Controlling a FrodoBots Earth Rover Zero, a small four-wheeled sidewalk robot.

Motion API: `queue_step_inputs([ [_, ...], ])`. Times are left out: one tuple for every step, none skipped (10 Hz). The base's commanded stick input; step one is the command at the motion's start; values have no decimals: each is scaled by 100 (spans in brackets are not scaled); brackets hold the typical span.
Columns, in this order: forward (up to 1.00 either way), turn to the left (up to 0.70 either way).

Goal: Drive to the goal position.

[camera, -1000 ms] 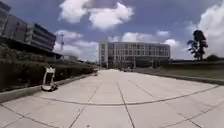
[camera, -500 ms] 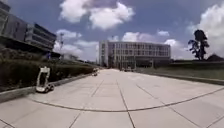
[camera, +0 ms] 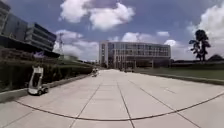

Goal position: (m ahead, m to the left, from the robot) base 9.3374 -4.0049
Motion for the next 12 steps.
queue_step_inputs([
  [50, 0],
  [50, 0],
  [50, 0],
  [50, 0],
  [50, 0],
  [50, 0],
  [50, 0],
  [50, 0],
  [50, 0],
  [50, 0],
  [50, 0],
  [50, 0],
])
